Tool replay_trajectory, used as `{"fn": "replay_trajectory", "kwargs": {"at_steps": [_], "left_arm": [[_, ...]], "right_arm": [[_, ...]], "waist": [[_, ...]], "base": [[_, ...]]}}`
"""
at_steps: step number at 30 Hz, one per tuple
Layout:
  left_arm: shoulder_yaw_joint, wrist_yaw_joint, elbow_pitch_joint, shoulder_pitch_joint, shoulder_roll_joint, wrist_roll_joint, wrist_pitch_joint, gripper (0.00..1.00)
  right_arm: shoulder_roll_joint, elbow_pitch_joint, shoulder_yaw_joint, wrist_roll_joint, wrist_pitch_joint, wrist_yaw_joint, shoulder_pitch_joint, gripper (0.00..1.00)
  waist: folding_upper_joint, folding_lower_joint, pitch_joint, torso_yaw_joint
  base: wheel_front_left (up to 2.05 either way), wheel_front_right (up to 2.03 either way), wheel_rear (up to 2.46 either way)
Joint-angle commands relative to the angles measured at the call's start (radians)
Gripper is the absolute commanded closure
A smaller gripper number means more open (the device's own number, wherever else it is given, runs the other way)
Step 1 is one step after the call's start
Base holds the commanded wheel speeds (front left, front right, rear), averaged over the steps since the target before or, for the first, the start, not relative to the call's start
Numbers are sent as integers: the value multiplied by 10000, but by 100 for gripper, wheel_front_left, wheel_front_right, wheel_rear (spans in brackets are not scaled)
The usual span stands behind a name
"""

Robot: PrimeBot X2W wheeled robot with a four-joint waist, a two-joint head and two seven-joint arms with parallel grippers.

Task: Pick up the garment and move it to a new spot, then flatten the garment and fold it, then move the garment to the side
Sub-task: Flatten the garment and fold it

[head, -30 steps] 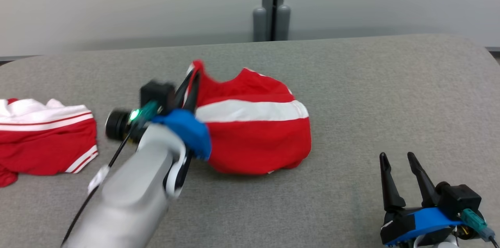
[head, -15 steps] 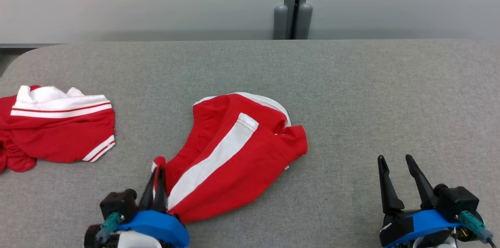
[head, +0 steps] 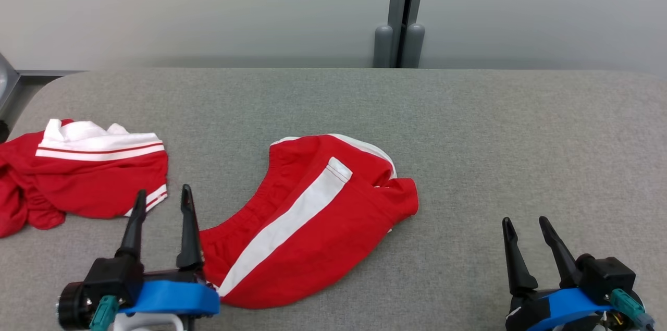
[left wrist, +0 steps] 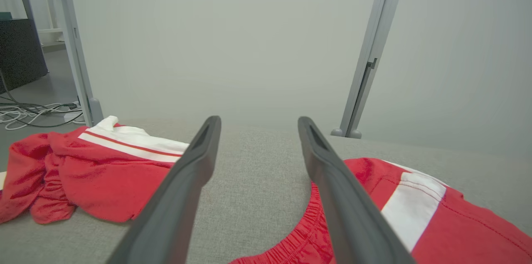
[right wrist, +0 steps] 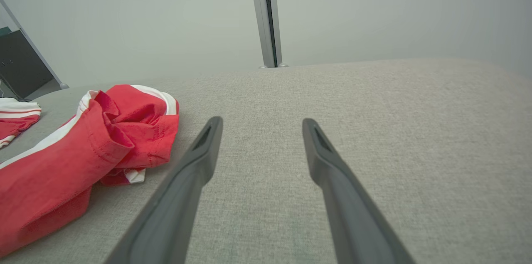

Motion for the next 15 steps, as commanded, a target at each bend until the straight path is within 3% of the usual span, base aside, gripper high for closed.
{"fn": "replay_trajectory", "kwargs": {"at_steps": [1, 10, 15], "left_arm": [[192, -178, -196, 156, 1, 270, -25, 0], [1453, -812, -527, 1110, -331, 1589, -26, 0], [1814, -1011, -481, 1243, -515, 1699, -26, 0]], "right_arm": [[-35, 10, -5, 63, -35, 6, 92, 0], [-33, 131, 68, -64, -35, 6, 217, 0], [-25, 321, 818, -124, -36, 6, -406, 0]], "waist": [[1, 1, -7, 39], [1, 1, -186, 400], [1, 1, -242, 603]], "base": [[0, 0, 0], [0, 0, 0], [0, 0, 0]]}}
